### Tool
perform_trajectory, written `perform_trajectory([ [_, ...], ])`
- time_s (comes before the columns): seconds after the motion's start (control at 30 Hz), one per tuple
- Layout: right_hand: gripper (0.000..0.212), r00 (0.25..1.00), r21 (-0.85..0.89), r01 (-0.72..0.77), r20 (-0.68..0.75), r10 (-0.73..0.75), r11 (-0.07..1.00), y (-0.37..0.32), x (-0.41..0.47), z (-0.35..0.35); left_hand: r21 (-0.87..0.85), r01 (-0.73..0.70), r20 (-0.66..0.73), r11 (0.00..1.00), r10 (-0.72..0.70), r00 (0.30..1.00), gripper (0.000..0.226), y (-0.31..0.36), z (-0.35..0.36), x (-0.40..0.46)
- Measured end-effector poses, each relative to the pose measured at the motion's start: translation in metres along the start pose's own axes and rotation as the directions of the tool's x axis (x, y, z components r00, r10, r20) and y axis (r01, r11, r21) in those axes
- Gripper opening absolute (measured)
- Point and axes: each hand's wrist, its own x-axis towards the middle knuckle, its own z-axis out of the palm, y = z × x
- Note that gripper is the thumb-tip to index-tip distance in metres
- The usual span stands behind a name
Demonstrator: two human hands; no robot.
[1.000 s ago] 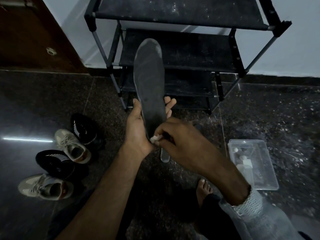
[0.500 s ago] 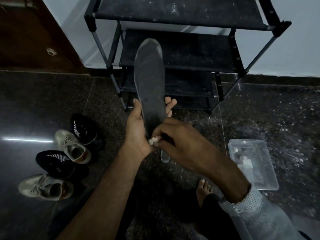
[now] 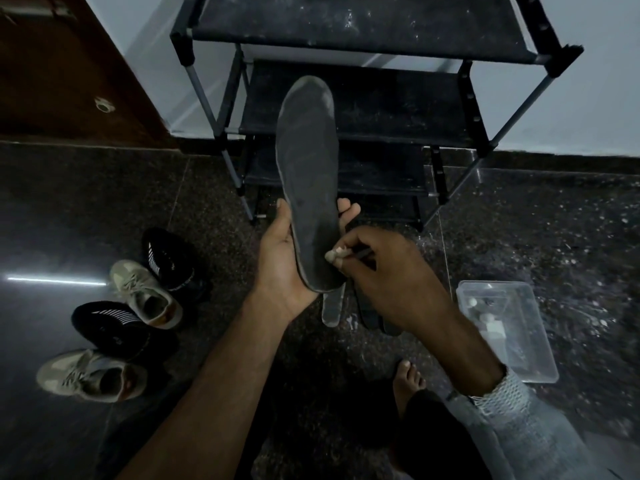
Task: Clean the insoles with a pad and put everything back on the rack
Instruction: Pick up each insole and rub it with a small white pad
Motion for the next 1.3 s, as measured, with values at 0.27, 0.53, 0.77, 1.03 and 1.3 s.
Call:
perform_trajectory([
  [0.27,0.009,0.936,0.077,-0.034,0.353,0.005,0.996,-0.008,-0.002,-0.026,-0.04,-0.084,0.034,0.996,0.085,0.996,0.07,0.008,-0.008,-0.001],
  [0.53,0.005,0.984,-0.179,0.084,0.17,-0.053,0.98,-0.007,-0.004,-0.024,0.019,-0.05,0.006,0.999,0.05,0.999,0.073,0.003,-0.003,-0.002],
  [0.77,0.01,0.976,-0.305,0.142,-0.118,-0.185,0.942,-0.005,0.001,0.003,0.097,0.017,0.049,0.995,-0.022,0.999,0.078,-0.005,-0.003,-0.003],
  [1.03,0.007,0.911,-0.223,0.231,0.39,-0.13,0.947,-0.012,-0.006,-0.01,0.001,-0.045,0.002,0.999,0.045,0.999,0.069,0.0,-0.004,-0.001],
  [1.3,0.012,0.98,-0.281,0.087,-0.148,-0.133,0.956,-0.005,0.001,-0.005,0.089,0.017,0.002,0.996,-0.017,1.0,0.071,-0.009,-0.003,-0.002],
])
